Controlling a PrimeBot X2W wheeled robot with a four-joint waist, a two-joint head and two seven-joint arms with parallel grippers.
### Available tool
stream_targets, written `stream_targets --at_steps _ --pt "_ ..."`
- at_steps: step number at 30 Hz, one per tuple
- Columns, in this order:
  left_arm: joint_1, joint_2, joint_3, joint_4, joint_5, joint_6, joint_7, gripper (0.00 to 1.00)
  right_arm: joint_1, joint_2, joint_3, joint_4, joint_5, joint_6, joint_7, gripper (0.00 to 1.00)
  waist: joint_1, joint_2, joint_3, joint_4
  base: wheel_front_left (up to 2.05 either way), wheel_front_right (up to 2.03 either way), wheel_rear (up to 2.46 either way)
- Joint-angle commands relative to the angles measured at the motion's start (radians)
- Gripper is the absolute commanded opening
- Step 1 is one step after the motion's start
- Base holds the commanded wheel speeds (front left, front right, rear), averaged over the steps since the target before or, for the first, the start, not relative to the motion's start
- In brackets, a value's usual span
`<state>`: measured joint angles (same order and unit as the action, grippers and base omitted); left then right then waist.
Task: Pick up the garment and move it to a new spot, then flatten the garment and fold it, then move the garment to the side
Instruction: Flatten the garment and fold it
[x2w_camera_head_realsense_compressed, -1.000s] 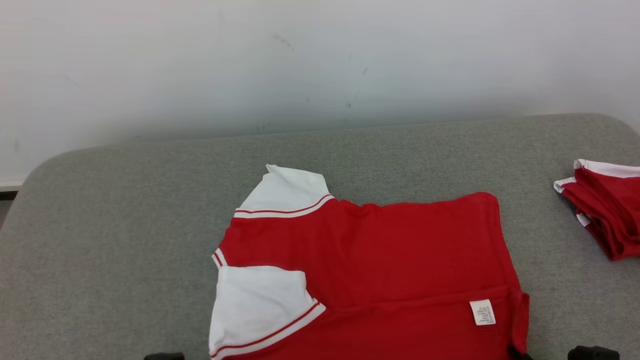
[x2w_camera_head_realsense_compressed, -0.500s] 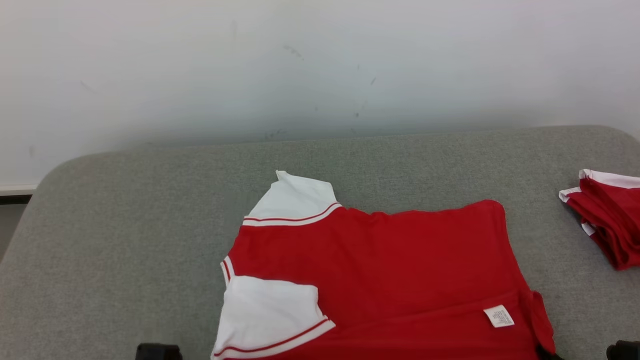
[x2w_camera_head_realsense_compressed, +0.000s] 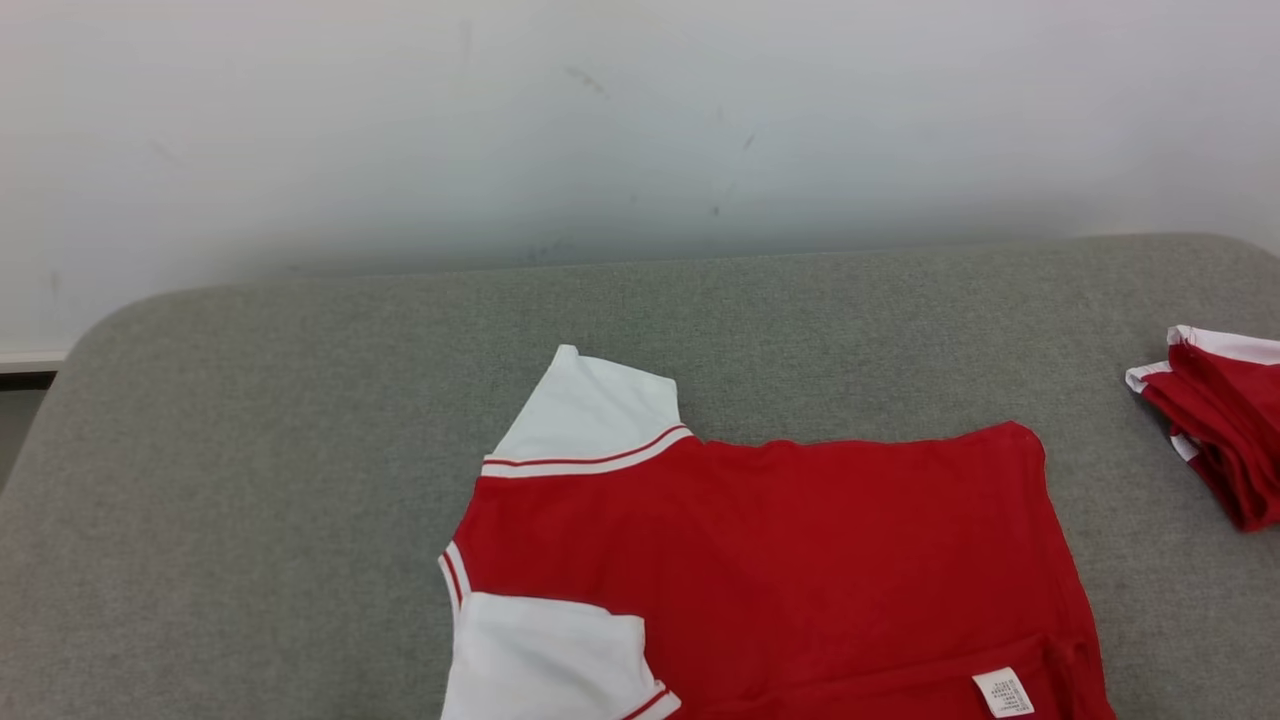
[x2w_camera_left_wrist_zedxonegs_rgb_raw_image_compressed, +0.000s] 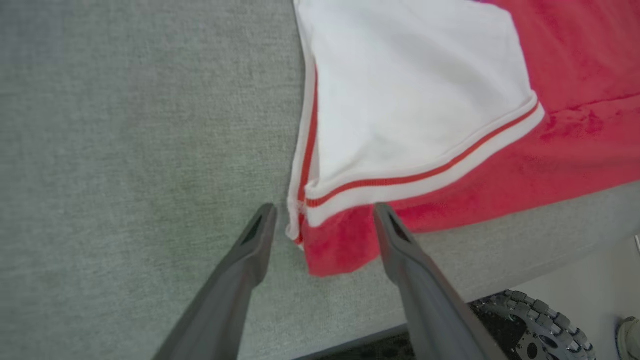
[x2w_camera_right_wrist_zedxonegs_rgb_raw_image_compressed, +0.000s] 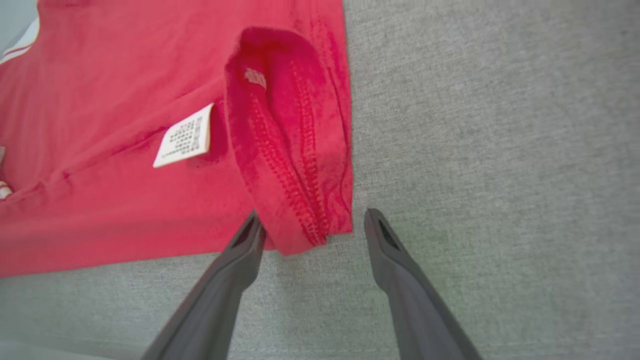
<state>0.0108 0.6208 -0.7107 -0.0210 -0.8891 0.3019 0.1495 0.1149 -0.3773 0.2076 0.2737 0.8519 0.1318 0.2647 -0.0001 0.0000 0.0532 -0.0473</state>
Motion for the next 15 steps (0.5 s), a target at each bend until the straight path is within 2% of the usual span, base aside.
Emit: stream_targets --at_steps 1,8,11,15 --pt "-0.014 0.005 0.008 0.008 0.011 -0.003 -0.006 1.0 -0.005 0.005 -0.019 -0.006 -0.018 -0.002 0.001 1.0 0.0001 0.0 -0.001 -0.004 0.0 0.0 0.0" --pt "-0.104 0.059 0.057 -0.033 0.045 -0.011 -0.018 1.0 -0.027 -0.004 -0.095 -0.108 -0.029 -0.002 -0.004 1.0 0.0001 0.0 -0.007 -0.016 0.0 0.0 0.0" --pt "-0.187 0.073 0.08 -0.058 0.039 -0.039 -0.002 1.0 -0.084 -0.001 -0.137 -0.131 -0.047 -0.002 -0.016 1.0 0.0001 0.0 0.01 -0.024 0.0 0.0 0.0" --pt "-0.329 0.069 0.091 -0.03 0.03 -0.103 0.052 1.0 -0.202 0.026 -0.147 -0.107 -0.073 -0.002 -0.015 1.0 0.0001 0.0 0.052 -0.04 0.0 0.0 0.0"
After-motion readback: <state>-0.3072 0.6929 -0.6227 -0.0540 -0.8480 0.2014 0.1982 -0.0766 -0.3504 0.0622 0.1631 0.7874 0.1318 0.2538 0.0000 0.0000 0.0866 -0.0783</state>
